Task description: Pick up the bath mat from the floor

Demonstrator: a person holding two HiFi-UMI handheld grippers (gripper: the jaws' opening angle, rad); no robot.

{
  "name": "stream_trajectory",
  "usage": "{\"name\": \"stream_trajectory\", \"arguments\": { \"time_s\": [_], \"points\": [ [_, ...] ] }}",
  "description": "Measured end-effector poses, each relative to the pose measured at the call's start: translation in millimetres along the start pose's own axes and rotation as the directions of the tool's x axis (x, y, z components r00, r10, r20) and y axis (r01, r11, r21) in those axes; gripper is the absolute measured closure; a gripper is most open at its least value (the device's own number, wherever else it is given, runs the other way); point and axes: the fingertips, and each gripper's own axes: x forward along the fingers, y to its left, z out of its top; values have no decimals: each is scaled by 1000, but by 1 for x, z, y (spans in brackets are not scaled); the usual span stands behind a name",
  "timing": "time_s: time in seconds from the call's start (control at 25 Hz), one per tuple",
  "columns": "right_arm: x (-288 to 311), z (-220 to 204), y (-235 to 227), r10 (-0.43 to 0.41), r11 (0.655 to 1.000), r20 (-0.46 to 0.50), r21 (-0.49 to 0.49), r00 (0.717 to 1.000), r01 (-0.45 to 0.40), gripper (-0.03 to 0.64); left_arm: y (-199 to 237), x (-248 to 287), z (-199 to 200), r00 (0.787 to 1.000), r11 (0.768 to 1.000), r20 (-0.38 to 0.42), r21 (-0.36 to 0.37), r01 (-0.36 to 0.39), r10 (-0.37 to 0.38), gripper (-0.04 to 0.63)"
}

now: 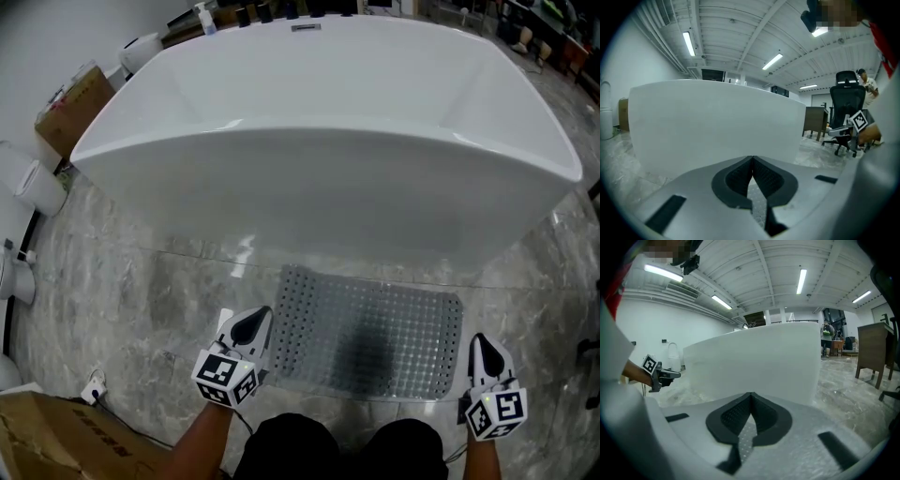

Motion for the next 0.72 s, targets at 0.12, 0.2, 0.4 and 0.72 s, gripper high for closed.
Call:
{"name": "stream_trajectory", "arguments": {
  "time_s": [0.12, 0.2, 0.4, 0.72],
  "points": [
    [8, -19, -5, -3, 1000, -4, 1, 1000, 3, 614, 5, 6, -18, 1000, 1000, -10, -2, -9, 9, 584],
    [13, -32, -8, -6, 1000, -8, 0, 1000, 6, 614, 8, 9, -29, 1000, 1000, -17, -5, -14, 14, 584],
    [25, -70, -17, -19, 1000, -45, 11, 999, 19, 612, 15, 21, -63, 998, 999, -58, -13, -29, 28, 584],
    [49, -140, -38, -38, 997, -136, 59, 990, 47, 571, 33, 43, -125, 985, 996, -162, -44, -74, 66, 580]
  ]
}}
